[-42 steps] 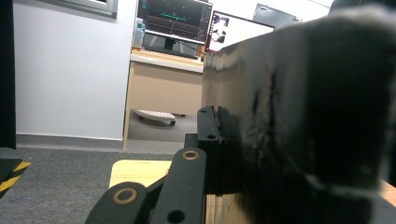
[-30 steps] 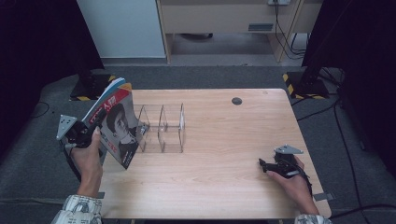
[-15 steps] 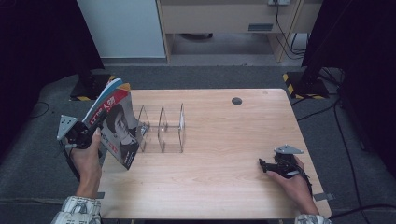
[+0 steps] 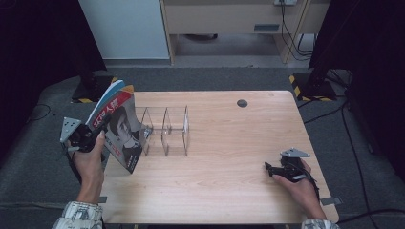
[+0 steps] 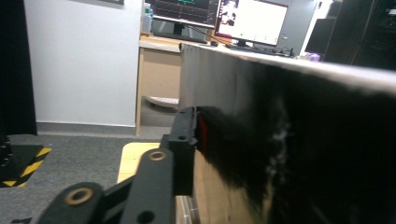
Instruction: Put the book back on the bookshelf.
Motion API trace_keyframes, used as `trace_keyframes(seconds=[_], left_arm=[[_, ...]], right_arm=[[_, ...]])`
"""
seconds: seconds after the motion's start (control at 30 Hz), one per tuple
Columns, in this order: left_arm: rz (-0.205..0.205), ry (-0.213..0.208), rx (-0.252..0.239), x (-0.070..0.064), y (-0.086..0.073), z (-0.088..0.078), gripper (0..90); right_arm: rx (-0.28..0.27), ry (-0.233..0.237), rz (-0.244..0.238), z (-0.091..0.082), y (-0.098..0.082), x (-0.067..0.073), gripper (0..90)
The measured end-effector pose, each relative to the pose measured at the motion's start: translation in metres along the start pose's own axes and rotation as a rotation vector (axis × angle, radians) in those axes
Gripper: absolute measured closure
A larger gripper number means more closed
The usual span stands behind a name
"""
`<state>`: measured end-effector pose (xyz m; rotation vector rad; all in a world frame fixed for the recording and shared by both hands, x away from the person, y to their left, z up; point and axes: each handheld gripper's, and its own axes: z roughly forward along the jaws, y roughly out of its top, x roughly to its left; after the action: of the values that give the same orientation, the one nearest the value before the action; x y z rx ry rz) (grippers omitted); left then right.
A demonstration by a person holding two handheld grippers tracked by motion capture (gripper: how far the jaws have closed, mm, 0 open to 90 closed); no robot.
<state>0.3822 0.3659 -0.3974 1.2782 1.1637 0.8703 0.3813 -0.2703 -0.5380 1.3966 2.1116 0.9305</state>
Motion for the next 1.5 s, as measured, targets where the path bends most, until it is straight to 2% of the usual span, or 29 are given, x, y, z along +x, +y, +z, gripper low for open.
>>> trace_keyframes(seconds=[0.07,0.27,0.5,0.57,0.8,0.93,1.1,1.17,1.5], left_arm=[[0.009,0.008,0.000,0.000,0.000,0.000,58.9],[-0.002,0.000,0.005,0.000,0.000,0.000,47.3],[0.034,0.001,0.028,-0.007,0.002,0.002,22.8],[0.047,0.005,0.038,-0.009,0.002,0.001,18.4],[0.042,-0.002,0.057,-0.010,0.002,-0.002,11.4],[0.029,-0.005,0.051,-0.007,0.001,-0.006,10.1],[0.043,-0.026,0.045,-0.008,-0.002,-0.008,7.6],[0.033,-0.027,0.045,-0.008,-0.001,-0.009,6.3],[0.065,-0.032,0.061,-0.011,0.000,-0.013,3.7]], right_arm=[[0.000,0.000,0.001,0.000,0.000,0.000,19.7],[0.001,0.001,0.001,0.000,0.000,0.000,19.7],[0.002,0.001,0.003,0.000,0.000,0.001,19.6],[0.002,0.001,0.003,0.000,0.000,0.001,19.5],[0.002,0.001,0.003,0.000,0.000,0.001,19.4],[0.001,0.002,0.001,0.000,0.000,0.000,19.2],[0.001,0.003,-0.001,0.000,0.000,0.000,19.0],[0.002,0.003,0.000,0.000,0.000,0.000,19.0],[0.001,0.004,-0.003,0.000,0.000,0.000,18.8]])
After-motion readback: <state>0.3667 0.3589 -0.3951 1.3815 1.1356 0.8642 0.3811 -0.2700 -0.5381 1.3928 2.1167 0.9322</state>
